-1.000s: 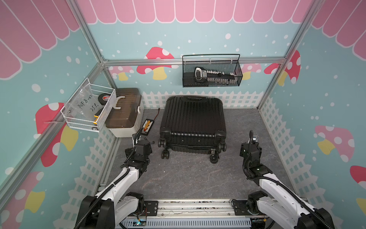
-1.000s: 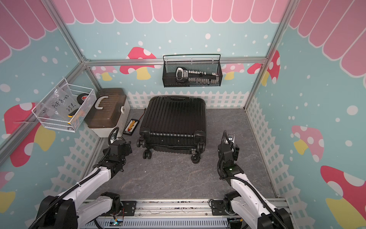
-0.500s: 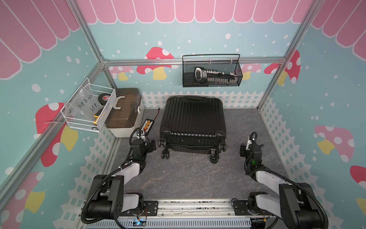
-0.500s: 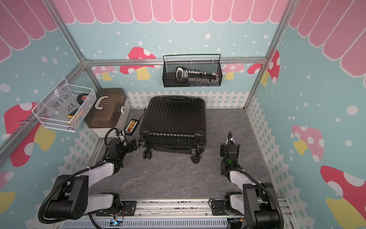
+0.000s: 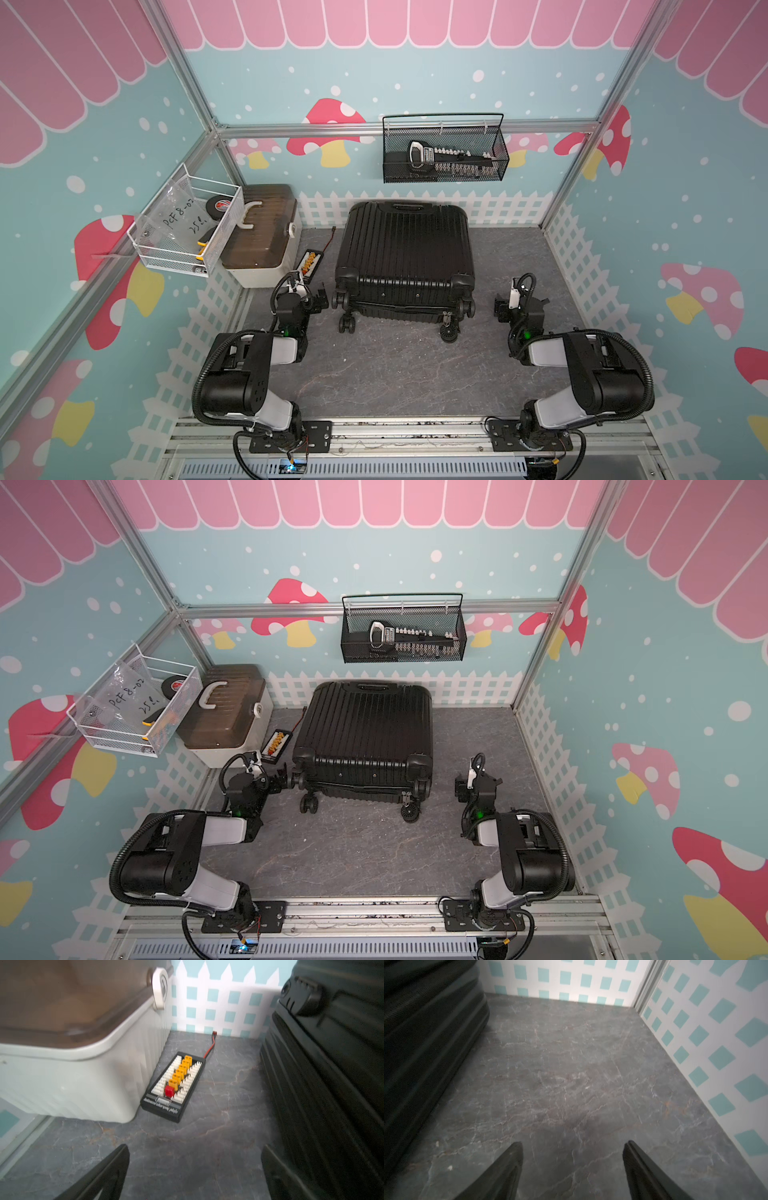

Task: Close the suitcase zippers
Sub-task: Reset both arms

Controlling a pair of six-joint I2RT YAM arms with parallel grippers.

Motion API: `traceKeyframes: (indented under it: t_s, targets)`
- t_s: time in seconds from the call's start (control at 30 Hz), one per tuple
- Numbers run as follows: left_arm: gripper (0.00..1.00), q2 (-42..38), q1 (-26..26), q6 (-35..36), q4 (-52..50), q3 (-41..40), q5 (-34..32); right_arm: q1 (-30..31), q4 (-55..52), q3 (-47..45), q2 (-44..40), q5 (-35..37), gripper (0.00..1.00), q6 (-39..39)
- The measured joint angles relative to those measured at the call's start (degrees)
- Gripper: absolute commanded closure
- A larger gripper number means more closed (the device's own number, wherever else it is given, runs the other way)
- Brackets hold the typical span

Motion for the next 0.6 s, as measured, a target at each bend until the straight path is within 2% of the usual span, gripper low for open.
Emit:
traceKeyframes:
  t_s: [0.6]
  targets:
    - [0.00, 0.00, -0.52, 0.24, -1.27, 0.42, -1.18, -0.02, 0.52, 0.52, -0.07, -0.61, 0.01, -0.28]
